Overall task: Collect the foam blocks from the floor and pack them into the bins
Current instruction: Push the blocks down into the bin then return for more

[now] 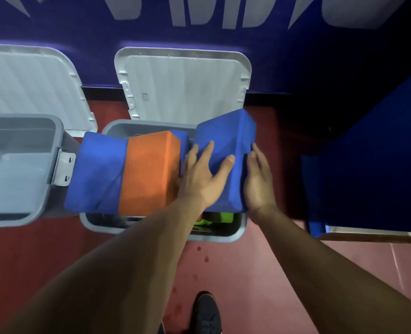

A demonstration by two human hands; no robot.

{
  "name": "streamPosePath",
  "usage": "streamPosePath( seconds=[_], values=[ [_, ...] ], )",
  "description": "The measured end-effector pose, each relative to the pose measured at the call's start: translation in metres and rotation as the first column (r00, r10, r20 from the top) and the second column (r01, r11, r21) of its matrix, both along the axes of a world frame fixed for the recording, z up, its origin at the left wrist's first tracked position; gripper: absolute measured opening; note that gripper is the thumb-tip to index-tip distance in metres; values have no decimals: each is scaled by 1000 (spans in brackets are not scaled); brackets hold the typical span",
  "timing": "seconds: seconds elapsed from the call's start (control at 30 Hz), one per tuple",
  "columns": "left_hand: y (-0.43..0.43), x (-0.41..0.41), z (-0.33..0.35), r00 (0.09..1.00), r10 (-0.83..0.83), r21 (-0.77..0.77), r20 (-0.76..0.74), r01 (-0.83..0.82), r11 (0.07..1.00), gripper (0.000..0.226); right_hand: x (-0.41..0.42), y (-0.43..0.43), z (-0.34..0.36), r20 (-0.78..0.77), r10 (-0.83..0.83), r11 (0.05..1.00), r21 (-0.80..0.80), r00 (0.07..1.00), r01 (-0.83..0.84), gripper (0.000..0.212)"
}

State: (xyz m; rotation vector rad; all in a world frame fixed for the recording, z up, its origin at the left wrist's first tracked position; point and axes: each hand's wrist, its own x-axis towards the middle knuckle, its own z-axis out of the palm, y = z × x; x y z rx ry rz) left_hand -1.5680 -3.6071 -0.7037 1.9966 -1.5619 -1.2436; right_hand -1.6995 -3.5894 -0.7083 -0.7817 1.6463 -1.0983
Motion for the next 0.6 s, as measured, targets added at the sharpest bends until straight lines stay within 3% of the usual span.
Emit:
streamPosePath(
  seconds=[0.07,0.2,0.3,0.5,0.6],
  values=[
    [3,0,-4,996,-13,48,-83,17,999,91,-1,2,-2,-56,41,999,5,998,-41,46],
    [3,3,-16,975,55,68,-214,-41,997,67,12,1,-11,-105,95,995,3,990,-96,45],
    [3,14,-25,991,94,-25,-93,-97,995,57,25,5,-17,-105,171,985,28,980,-169,43],
    [12,51,-31,995,45,-152,85,-31,988,50,41,14,-30,-141,208,975,105,968,-195,42],
    [13,68,-29,963,-11,-189,271,64,980,52,47,12,-31,-162,246,966,123,956,-227,42]
  ],
)
